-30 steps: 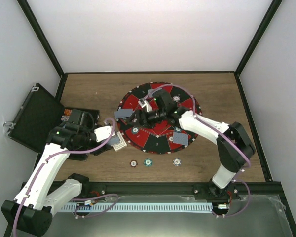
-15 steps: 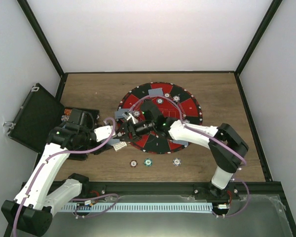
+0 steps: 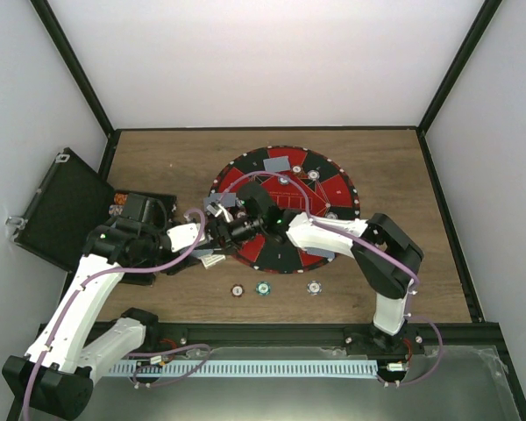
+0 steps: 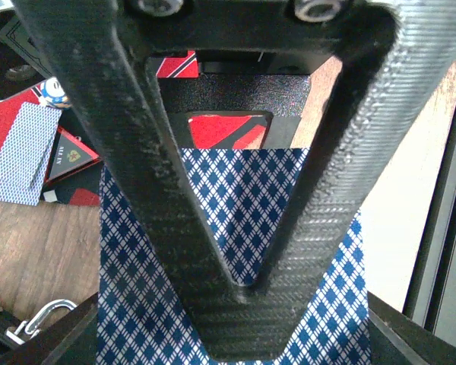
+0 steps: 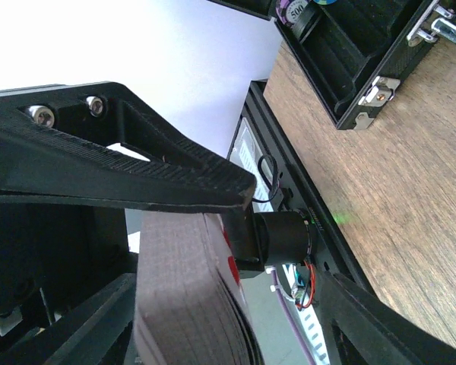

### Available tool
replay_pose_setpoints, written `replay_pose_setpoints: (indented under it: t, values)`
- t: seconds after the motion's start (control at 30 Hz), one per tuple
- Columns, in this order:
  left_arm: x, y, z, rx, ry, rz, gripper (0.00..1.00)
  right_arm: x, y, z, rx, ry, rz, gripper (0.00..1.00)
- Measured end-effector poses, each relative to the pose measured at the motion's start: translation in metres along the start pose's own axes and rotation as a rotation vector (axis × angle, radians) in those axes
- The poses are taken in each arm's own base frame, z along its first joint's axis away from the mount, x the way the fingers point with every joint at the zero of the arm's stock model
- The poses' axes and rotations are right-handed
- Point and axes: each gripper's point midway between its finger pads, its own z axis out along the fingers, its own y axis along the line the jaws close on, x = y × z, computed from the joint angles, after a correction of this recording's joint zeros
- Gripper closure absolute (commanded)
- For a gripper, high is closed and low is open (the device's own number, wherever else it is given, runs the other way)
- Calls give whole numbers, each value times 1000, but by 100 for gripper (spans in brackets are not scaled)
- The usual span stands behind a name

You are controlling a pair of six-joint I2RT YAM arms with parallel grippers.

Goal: Distribute texas hold em gaming equipment

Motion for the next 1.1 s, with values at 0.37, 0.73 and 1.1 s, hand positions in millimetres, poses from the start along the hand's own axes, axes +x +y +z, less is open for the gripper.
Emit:
replay_pose_setpoints:
  t: [0.37,0.73,1.1]
  values:
    - [1,-2,-1,0,2,-1,96,-6,-13,-13,0,-17,1,44]
    - [5,-5,-1,14,19,-11,96,-2,-13,-33,-6,-44,-13,70]
    - [2,-3,-1,6,9,-5,96,-8,7,-55,5,-102,-35,99]
